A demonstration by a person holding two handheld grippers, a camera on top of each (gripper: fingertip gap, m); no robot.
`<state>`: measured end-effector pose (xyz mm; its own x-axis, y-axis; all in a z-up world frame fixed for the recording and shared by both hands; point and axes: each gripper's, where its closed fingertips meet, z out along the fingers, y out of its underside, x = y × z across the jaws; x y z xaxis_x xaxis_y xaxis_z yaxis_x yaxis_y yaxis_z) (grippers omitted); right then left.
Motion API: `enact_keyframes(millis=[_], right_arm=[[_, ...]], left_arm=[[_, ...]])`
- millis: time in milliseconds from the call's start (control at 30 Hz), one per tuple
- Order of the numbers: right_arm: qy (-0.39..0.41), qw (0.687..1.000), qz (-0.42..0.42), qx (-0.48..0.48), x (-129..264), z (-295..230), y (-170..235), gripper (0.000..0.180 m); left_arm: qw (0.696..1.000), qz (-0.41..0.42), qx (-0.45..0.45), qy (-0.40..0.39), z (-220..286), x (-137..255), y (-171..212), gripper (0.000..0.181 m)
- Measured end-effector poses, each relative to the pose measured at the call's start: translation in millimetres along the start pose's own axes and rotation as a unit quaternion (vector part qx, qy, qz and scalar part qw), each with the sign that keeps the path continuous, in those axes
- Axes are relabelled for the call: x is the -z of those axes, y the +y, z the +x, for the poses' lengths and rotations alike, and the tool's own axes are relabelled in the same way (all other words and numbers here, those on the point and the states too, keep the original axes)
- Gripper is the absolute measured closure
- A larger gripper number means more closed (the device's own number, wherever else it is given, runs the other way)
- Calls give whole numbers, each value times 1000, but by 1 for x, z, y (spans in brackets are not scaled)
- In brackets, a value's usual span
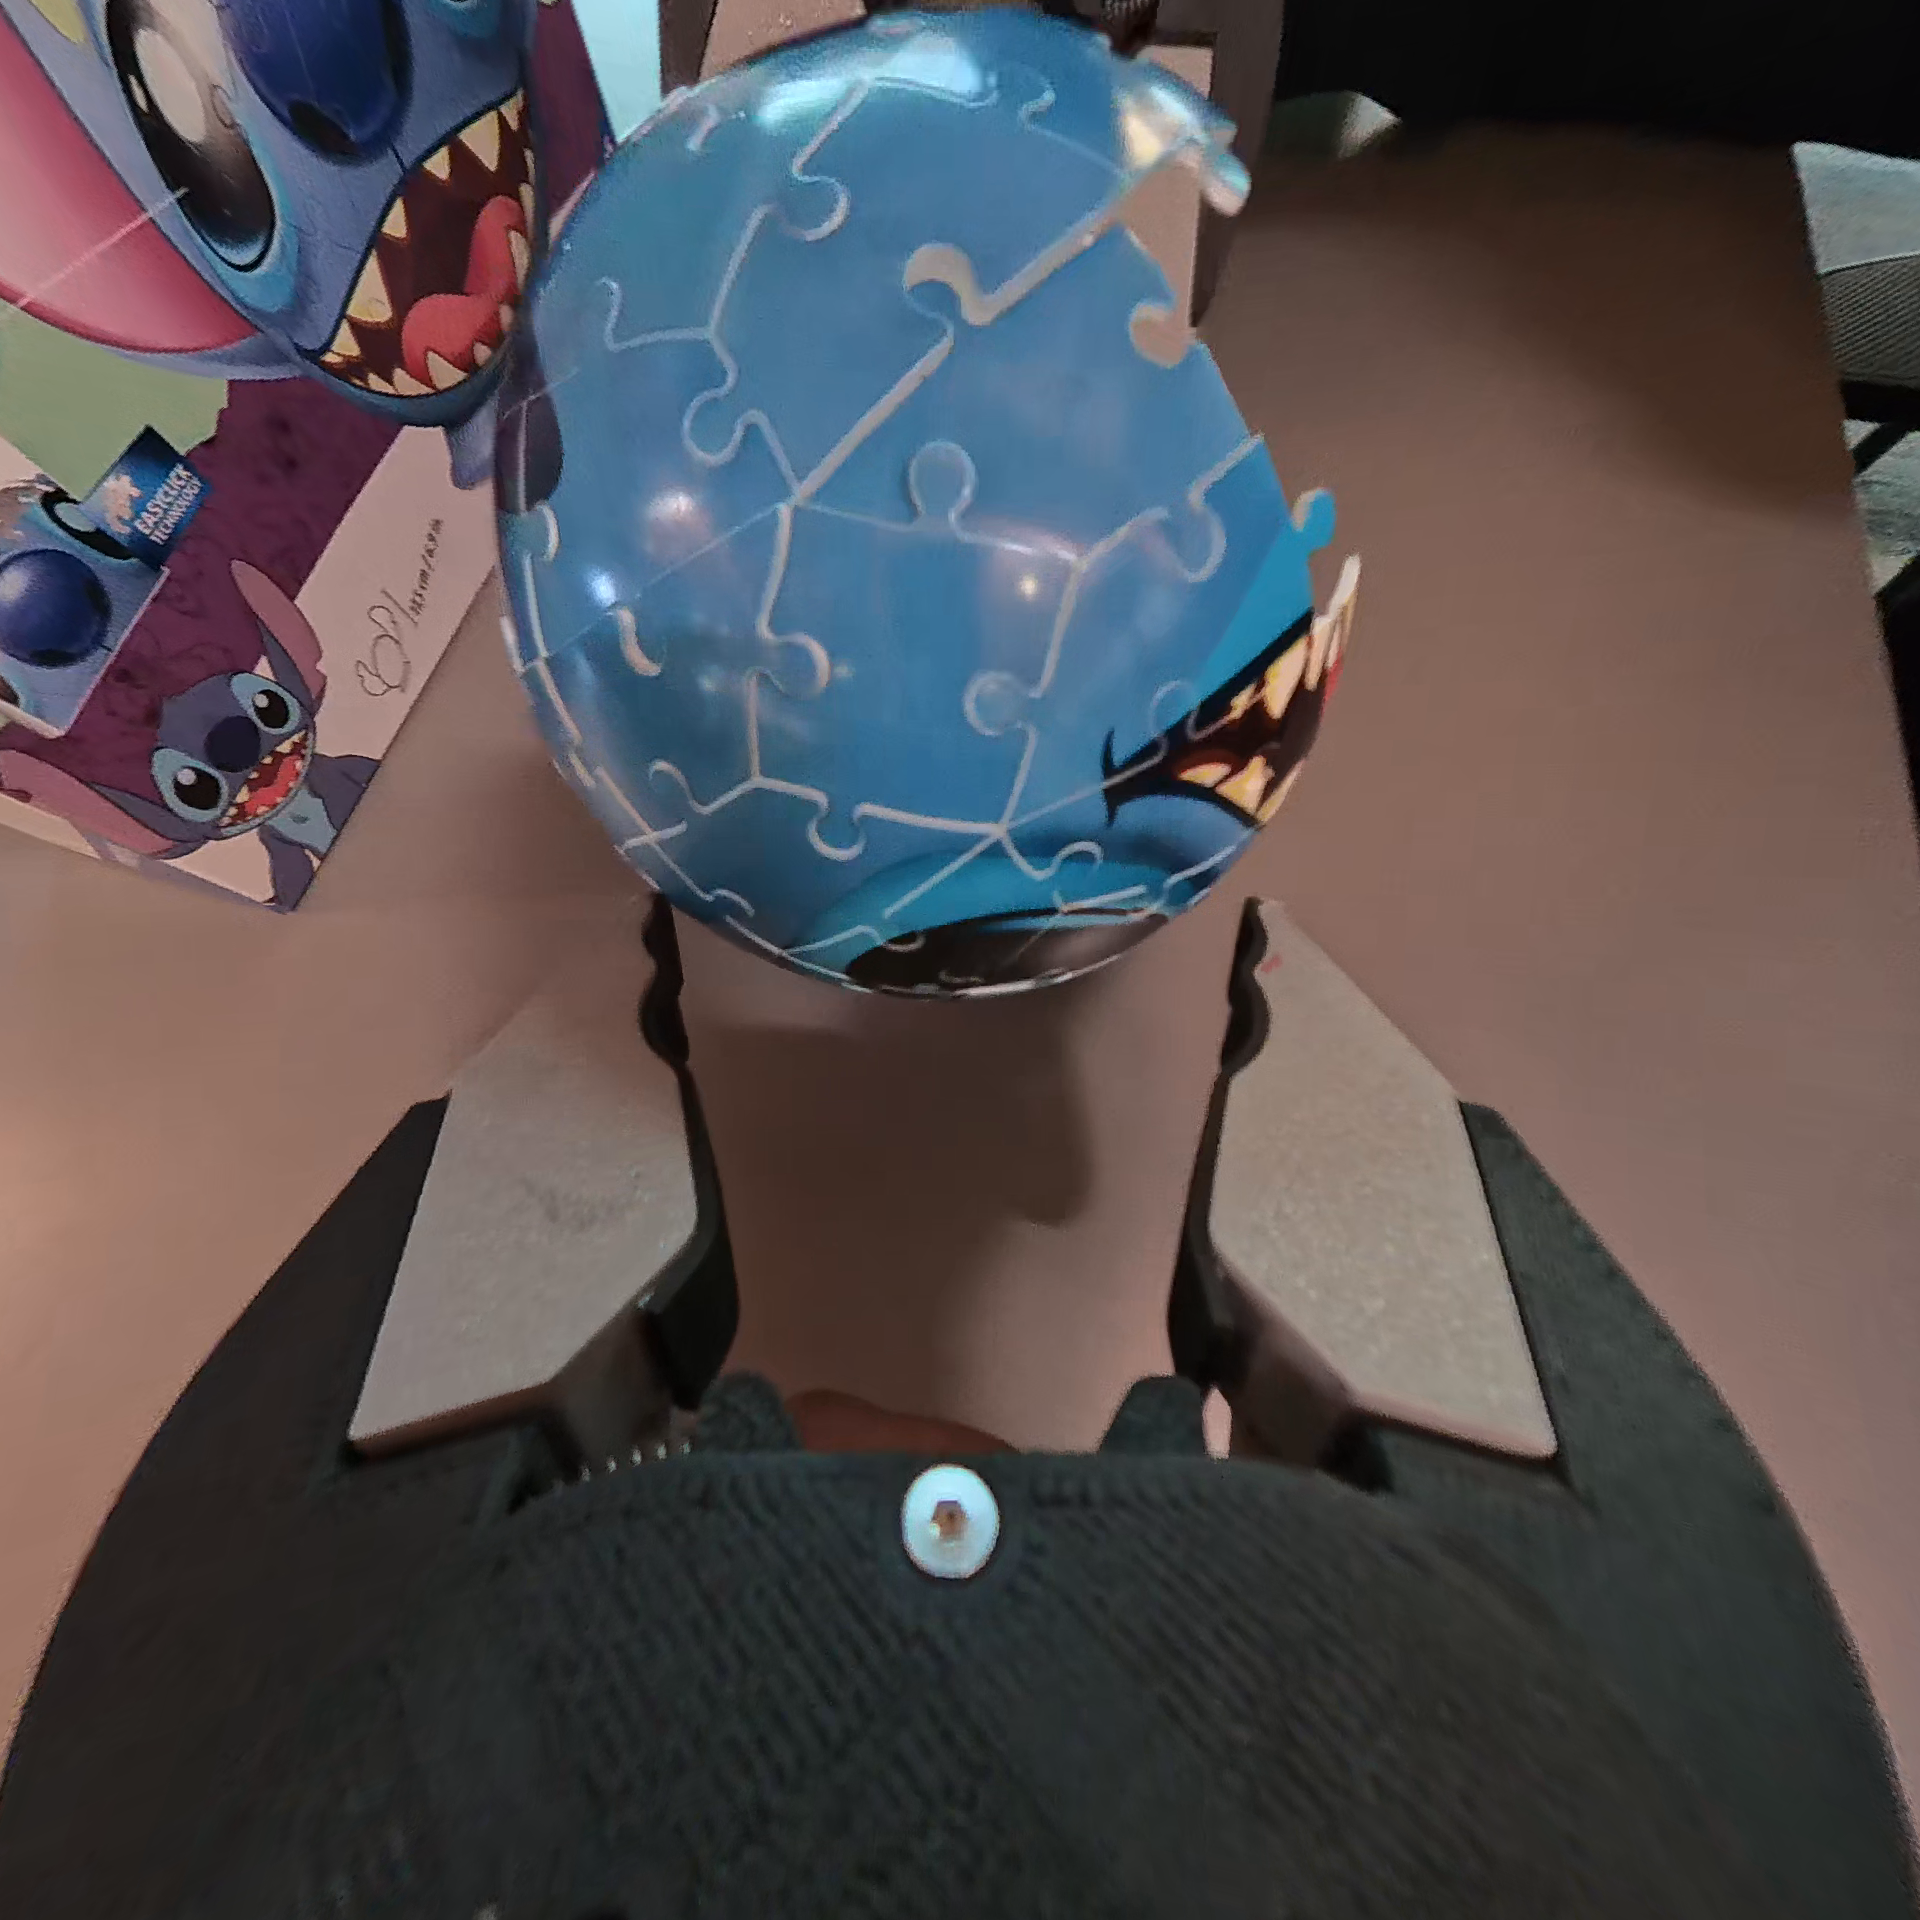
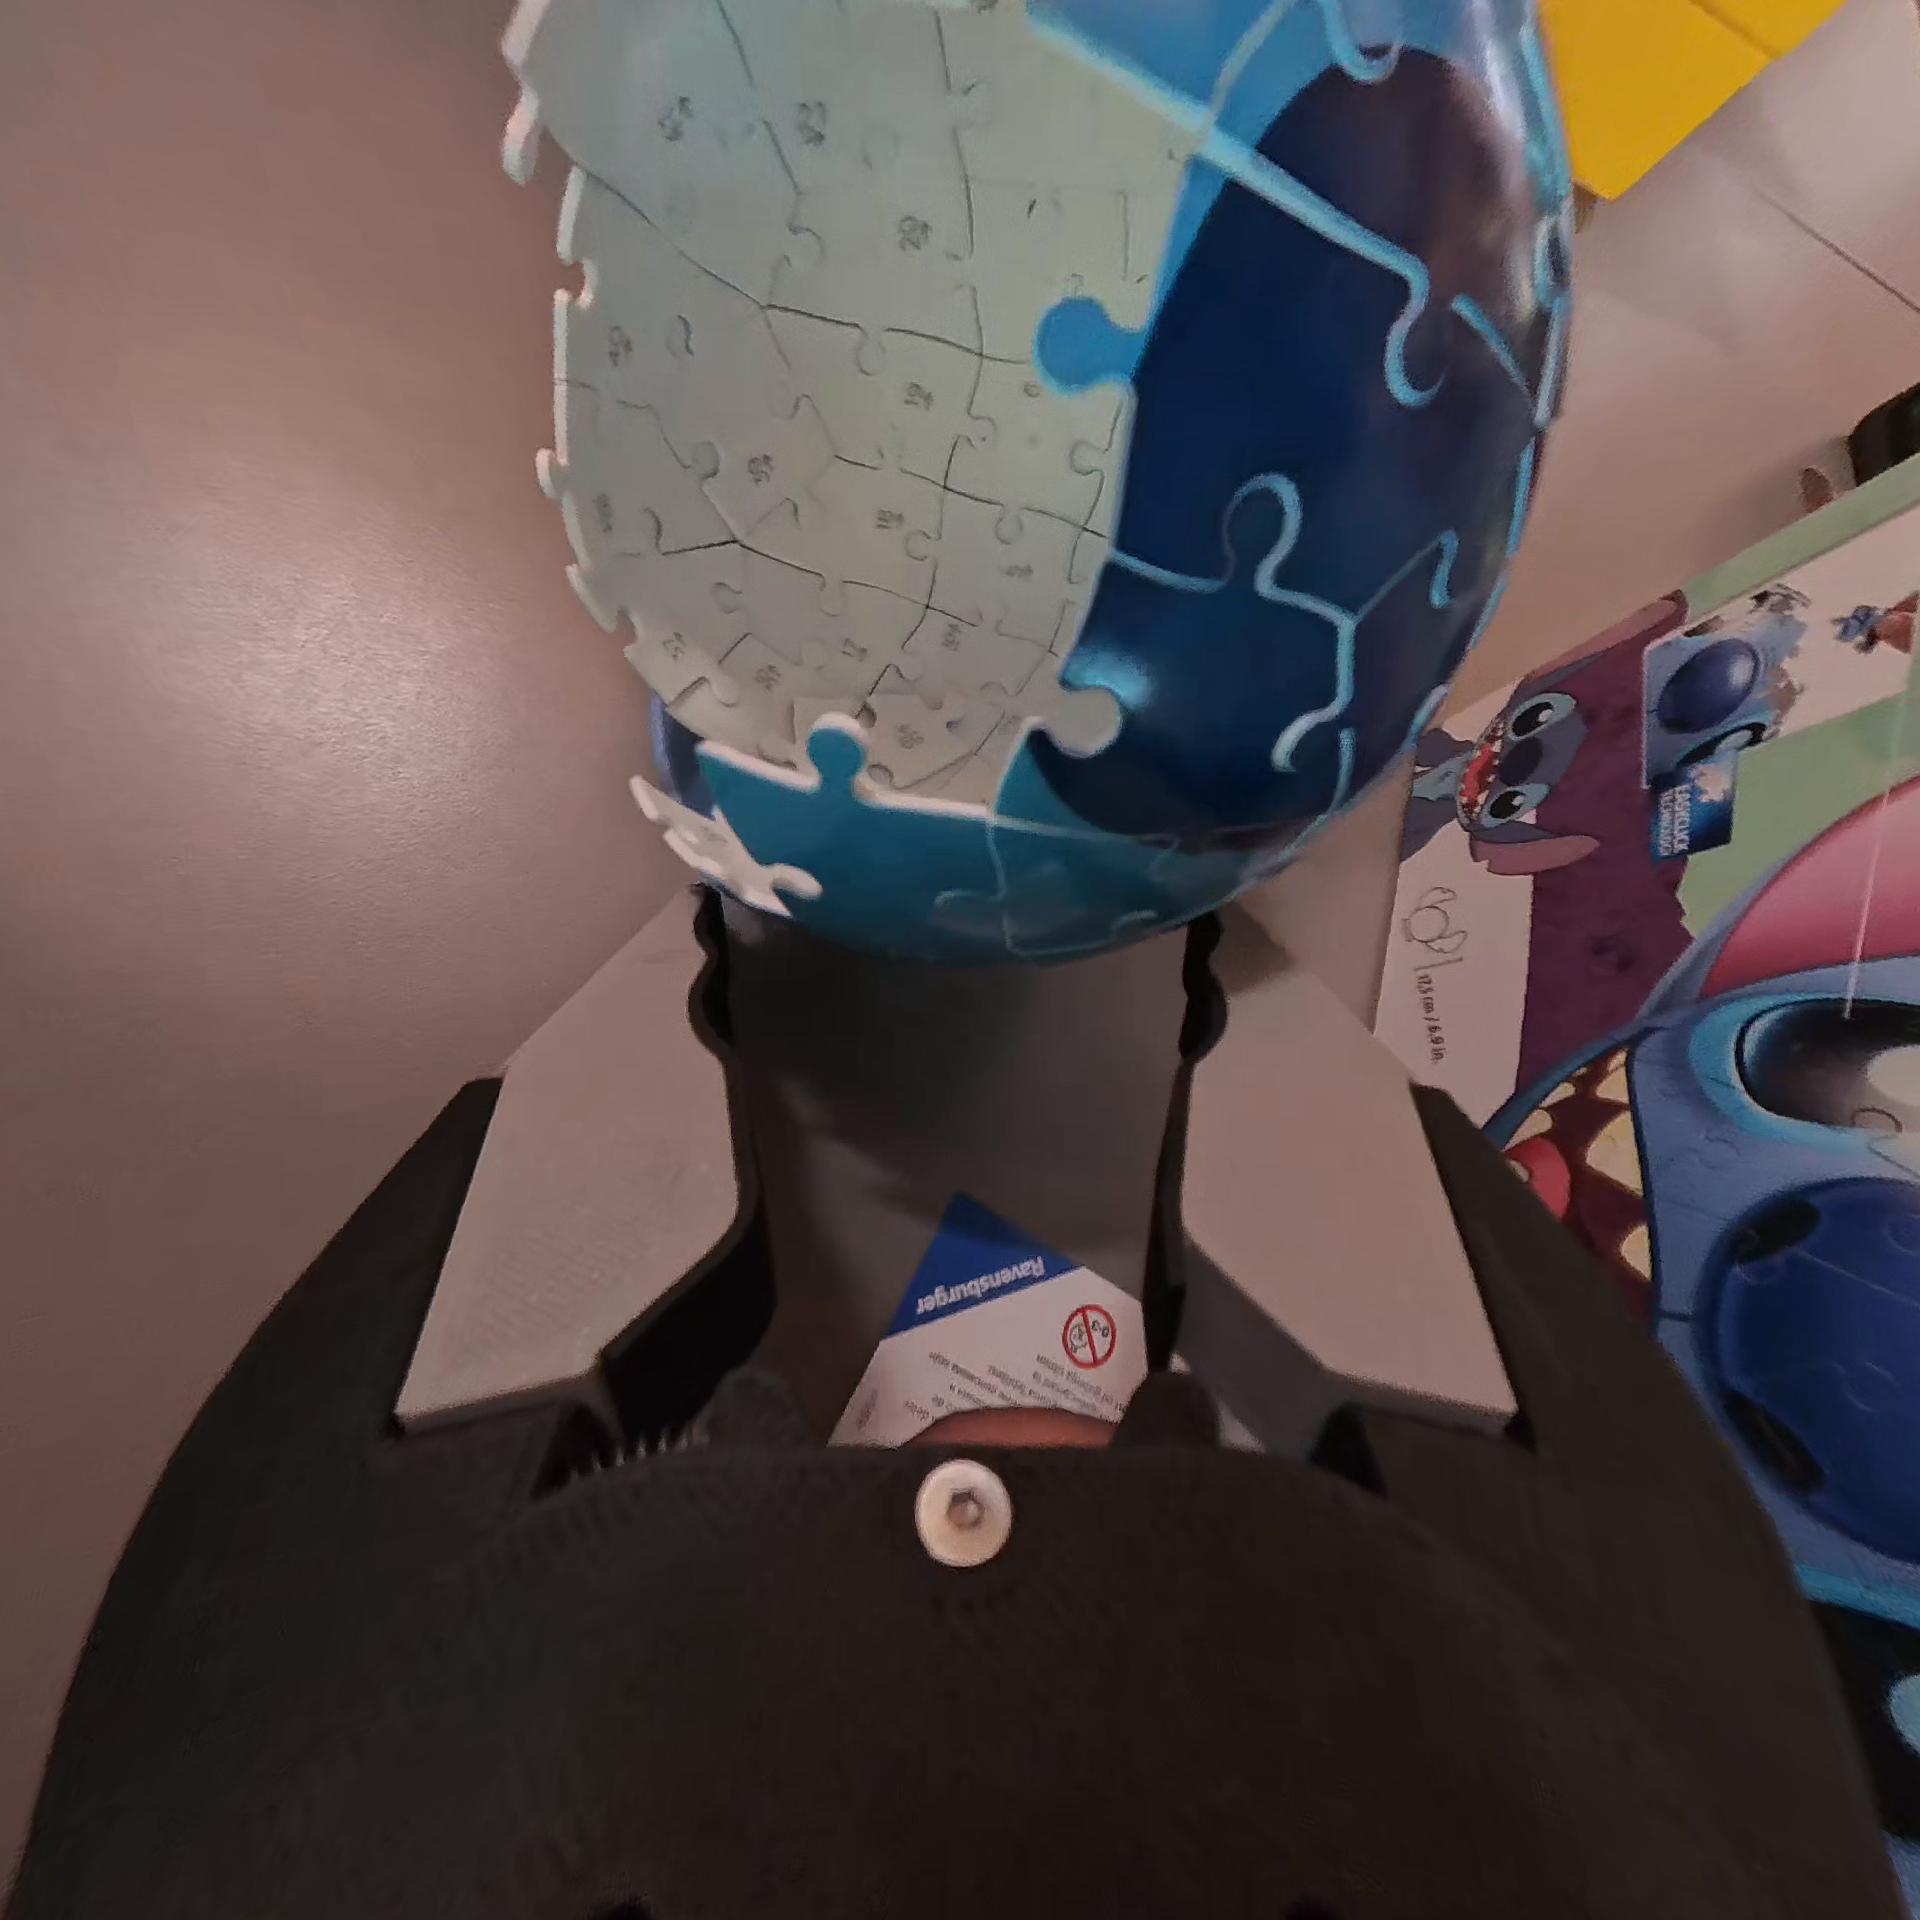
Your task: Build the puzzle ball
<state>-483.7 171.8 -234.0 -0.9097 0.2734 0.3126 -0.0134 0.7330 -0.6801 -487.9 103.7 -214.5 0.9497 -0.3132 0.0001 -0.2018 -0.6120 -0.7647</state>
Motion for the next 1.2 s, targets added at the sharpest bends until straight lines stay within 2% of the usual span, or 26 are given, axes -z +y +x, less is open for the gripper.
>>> enact_keyframes(millis=[233,467,833,933,1033,1200], right_arm=[[6,1000,2,4,2,2,-2,97],[33,999,-8,31,6,2,-7,96],[157,978,-51,128,7,20,-17,98],[188,970,-48,144,8,22,-22,98],[217,962,-53,156,8,26,-23,90],[251,952,-54,169,8,31,-23,91]], left_arm=[[1000,5,20,4,-2,-1,-3,80],[999,-10,-21,-22,0,2,-3,80],[980,-67,-152,-112,-13,17,0,80],[973,-83,-177,-125,-15,22,-2,80],[967,-93,-195,-132,-16,26,-8,80],[952,-134,-230,-151,-23,28,-7,80]])
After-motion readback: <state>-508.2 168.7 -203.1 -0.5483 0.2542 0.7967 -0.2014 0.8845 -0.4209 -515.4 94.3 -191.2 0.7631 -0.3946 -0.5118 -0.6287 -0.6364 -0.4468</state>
